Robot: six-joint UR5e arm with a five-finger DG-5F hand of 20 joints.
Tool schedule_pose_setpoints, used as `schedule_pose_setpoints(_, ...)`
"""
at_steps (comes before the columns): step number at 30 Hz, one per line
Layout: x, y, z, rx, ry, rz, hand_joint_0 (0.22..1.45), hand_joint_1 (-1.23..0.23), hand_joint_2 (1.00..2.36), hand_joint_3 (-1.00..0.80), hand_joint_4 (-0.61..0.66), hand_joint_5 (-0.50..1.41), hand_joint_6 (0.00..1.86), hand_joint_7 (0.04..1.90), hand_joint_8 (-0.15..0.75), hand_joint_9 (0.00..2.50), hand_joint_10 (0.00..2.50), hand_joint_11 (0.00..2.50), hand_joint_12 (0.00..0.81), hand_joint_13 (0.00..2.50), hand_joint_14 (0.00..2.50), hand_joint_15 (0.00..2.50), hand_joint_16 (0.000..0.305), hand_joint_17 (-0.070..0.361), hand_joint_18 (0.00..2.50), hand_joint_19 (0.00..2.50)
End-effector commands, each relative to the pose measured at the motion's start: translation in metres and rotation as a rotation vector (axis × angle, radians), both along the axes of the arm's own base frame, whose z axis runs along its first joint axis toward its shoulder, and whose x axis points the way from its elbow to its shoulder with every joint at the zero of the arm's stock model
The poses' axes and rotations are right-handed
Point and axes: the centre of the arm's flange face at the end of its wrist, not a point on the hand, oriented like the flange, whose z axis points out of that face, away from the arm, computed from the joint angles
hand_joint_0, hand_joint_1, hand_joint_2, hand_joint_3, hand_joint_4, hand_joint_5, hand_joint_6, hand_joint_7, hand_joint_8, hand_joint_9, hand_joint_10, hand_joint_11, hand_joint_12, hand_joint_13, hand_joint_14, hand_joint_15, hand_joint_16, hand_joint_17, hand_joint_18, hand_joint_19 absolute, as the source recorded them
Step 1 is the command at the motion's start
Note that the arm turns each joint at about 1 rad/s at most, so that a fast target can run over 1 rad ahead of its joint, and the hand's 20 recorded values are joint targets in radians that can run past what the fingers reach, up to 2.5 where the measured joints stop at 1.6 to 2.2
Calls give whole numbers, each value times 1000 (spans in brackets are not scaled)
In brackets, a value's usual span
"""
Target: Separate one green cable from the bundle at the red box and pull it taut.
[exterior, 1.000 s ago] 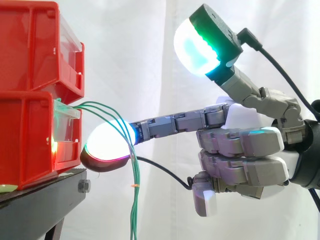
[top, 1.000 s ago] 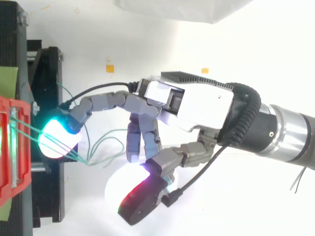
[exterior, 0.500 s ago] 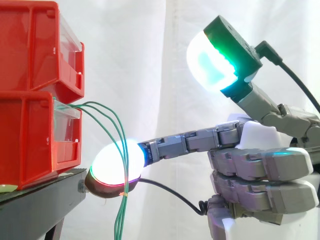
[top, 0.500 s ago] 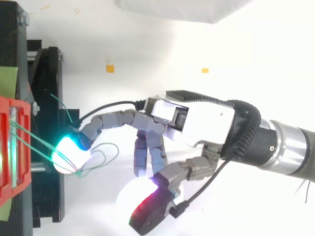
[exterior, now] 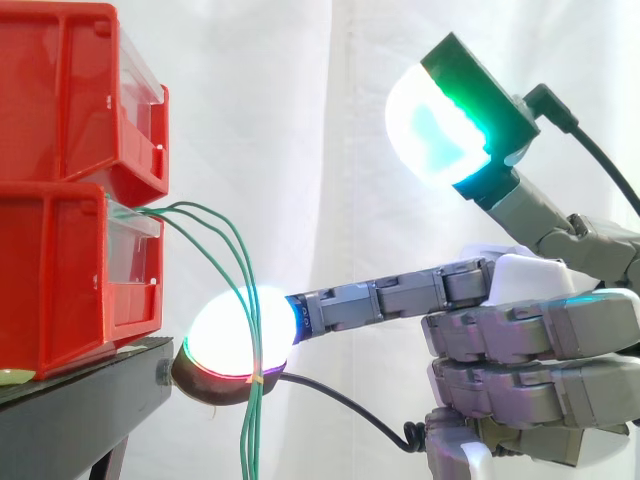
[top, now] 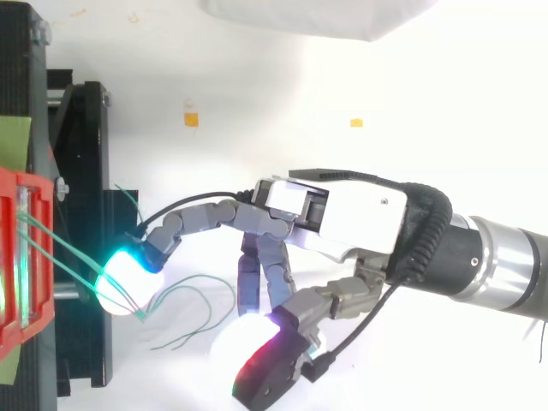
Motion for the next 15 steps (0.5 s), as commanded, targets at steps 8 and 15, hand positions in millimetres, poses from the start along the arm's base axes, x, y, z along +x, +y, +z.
schedule_pose_setpoints(8, 0, 2, 1, 97, -19, 27, 427, -596, 1000, -500, 343, -152, 502, 666, 378, 2097, 17, 448, 558, 2160, 17, 591, 88, 198, 2500, 271)
schedule_pose_setpoints(15, 0, 5, 1, 185, -34, 53, 428, -598, 1000, -500, 338, -152, 502, 664, 378, 2100, 16, 452, 559, 2161, 19, 590, 87, 197, 2500, 281)
